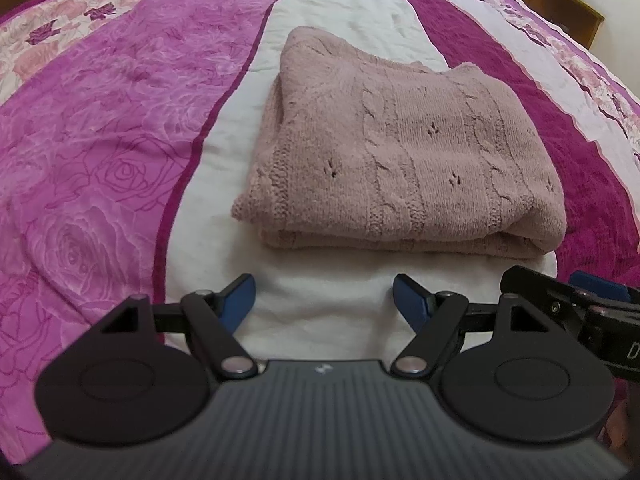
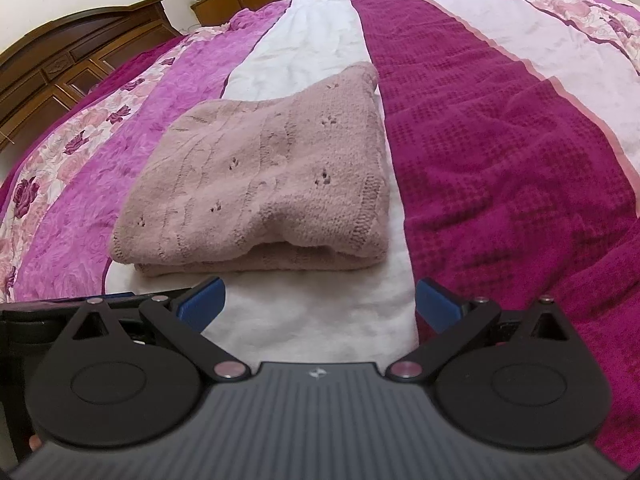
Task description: Fold small clothes
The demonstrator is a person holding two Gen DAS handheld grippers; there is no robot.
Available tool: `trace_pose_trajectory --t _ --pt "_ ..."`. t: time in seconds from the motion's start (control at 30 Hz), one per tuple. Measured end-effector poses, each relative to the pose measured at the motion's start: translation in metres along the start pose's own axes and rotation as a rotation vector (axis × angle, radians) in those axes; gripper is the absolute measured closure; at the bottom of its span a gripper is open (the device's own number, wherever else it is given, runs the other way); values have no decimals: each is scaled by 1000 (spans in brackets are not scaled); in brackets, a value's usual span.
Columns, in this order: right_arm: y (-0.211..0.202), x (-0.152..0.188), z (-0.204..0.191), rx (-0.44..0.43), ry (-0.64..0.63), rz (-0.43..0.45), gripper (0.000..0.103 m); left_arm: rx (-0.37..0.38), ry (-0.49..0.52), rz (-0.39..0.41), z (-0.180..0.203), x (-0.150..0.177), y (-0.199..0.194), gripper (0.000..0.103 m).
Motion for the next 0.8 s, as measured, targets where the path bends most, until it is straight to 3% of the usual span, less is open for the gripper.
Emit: trace_pose_trajectory --t 0.8 --pt "1 4 -2 -5 12 -5 0 -1 7 -4 3 3 0 26"
Point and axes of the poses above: each gripper's, at about its wrist camera, not at the fingertips, and y roughly the way its jaws point, z to its right, x to its underside, the point moved 7 cm from there along y, roughly the way its jaws point, and after that the axes turned 8 degrees about x, right-handed, at the moved point
